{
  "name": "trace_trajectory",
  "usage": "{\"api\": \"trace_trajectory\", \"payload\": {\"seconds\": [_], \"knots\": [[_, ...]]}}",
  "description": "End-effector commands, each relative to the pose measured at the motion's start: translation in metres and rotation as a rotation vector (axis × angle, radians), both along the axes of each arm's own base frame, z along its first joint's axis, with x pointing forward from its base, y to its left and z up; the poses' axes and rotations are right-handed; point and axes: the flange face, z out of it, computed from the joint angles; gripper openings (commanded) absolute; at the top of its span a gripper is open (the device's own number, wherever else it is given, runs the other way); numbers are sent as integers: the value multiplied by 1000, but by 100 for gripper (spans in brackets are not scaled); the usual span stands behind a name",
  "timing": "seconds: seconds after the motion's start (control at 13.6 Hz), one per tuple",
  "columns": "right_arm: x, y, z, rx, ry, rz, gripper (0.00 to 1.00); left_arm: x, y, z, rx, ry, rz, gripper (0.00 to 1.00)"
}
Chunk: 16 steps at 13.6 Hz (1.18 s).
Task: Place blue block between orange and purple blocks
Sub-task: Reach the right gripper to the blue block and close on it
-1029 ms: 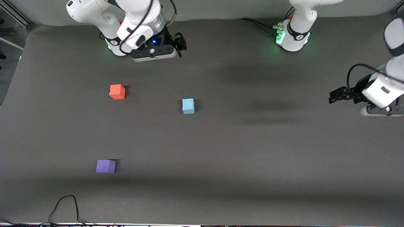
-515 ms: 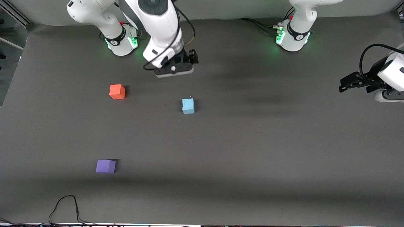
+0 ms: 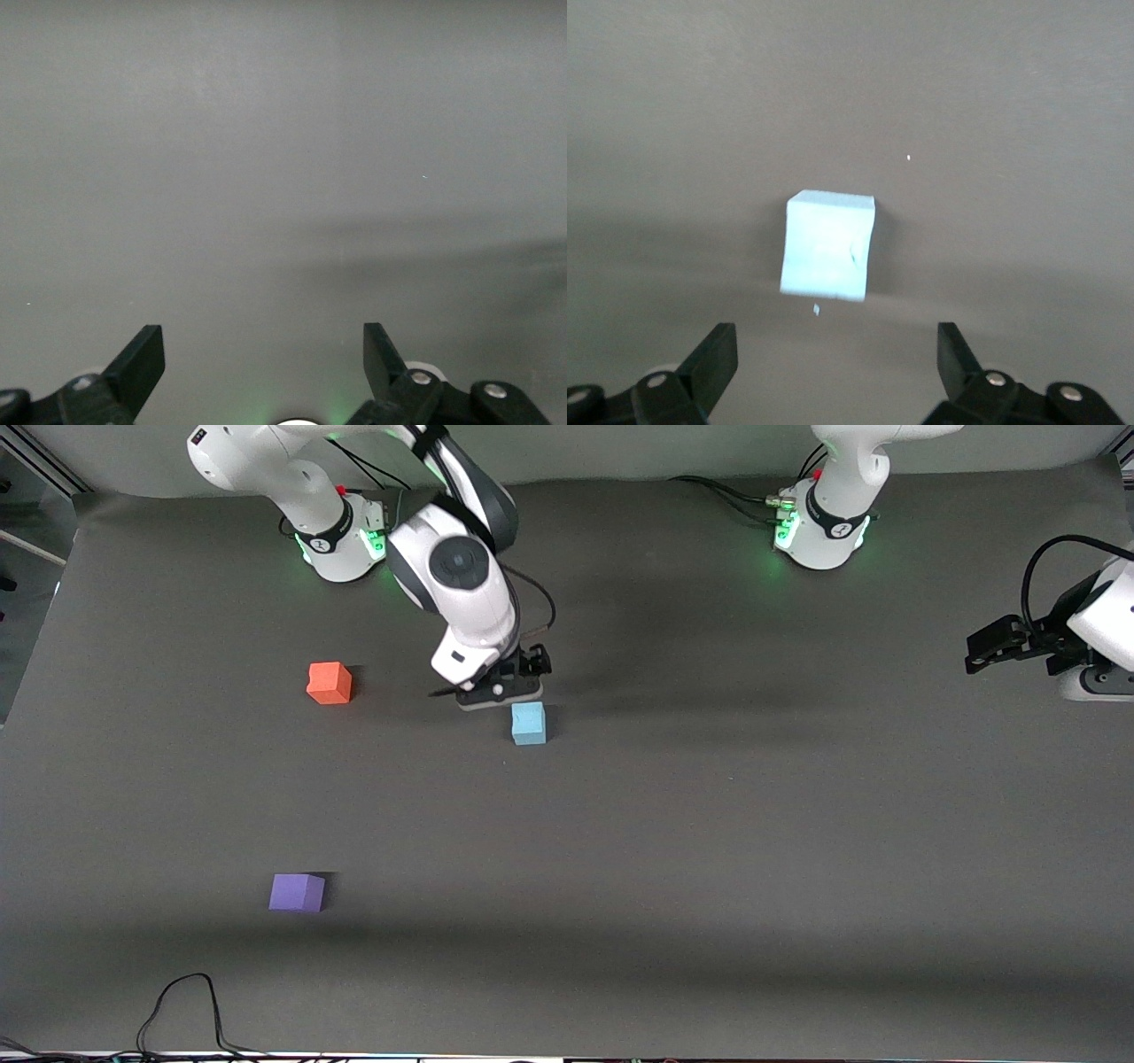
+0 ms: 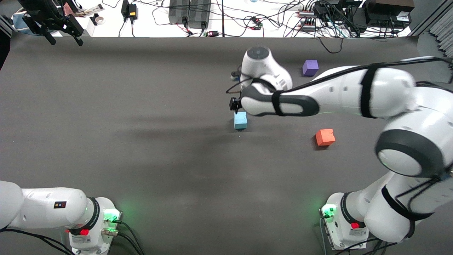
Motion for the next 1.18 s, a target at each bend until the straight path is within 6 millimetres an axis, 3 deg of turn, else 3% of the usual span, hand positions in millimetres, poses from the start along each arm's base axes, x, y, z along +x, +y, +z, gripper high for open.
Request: {"api": "trace_trajectory", "payload": {"seconds": [0.0, 0.29, 0.74, 0.81, 0.96, 1.1], "knots": [[3, 11, -39, 1, -20, 13, 100, -1, -1, 6, 17, 9, -24, 100], [-3, 21, -72, 12, -41, 5, 100, 0, -3, 8, 16, 4, -29, 100], [-2, 21, -78, 11, -42, -27, 99, 2, -6, 10, 4, -5, -25, 100], [-1, 20, -78, 11, -42, -29, 94, 4, -6, 11, 4, -8, -27, 100], [0, 20, -78, 11, -42, -32, 73, 5, -6, 10, 3, -5, -30, 100], [1, 17, -81, 7, -39, -38, 59, 4, -7, 8, 4, 6, -31, 100]]}}
